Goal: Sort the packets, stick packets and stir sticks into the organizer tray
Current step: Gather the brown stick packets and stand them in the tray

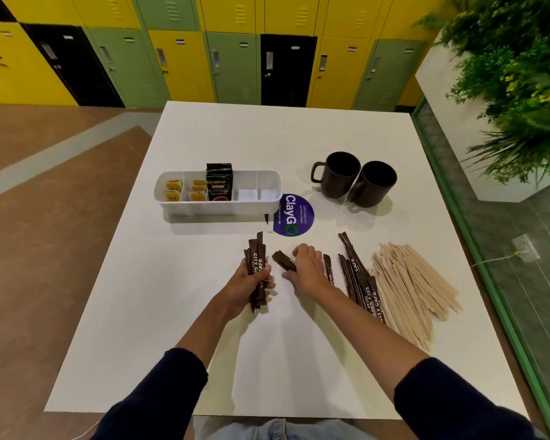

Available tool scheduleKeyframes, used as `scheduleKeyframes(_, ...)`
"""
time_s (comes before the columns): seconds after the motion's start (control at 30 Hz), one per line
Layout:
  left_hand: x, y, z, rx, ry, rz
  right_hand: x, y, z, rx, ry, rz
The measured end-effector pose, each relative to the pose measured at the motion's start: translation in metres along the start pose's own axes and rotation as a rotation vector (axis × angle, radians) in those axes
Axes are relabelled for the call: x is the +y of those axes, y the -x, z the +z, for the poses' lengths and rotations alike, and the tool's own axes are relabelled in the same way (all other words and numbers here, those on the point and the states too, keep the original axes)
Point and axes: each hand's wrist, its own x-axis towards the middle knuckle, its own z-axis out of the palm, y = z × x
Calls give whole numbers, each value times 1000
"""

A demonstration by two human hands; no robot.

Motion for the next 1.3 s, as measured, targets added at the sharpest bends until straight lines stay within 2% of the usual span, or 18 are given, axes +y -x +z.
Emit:
scheduleKeyframes(0.27,6,2,-4,32,2,9,-16,-7,6,-69,-12,29)
scheduleKeyframes(0.47,34,0,-9,64,8,119,-45,-25,-37,-160,-491,-92)
scheduleKeyframes(0.63,68,-8,-23,118,14,203,-91,-58,-73,-61,-778,-235)
scheduleKeyframes(0.8,92,-16,-42,157,30,223,-130,-101,-80,67,-799,-265)
scheduleKeyframes(1.1,105,-27,-71,135,35,188,-155,-140,-53,164,-791,-158)
scheduleKeyframes(1.2,107,-31,-77,114,49,184,-163,-149,-57,220,-811,-171)
scheduleKeyframes(1.3,110,-35,-80,101,65,188,-163,-150,-52,202,-760,-194)
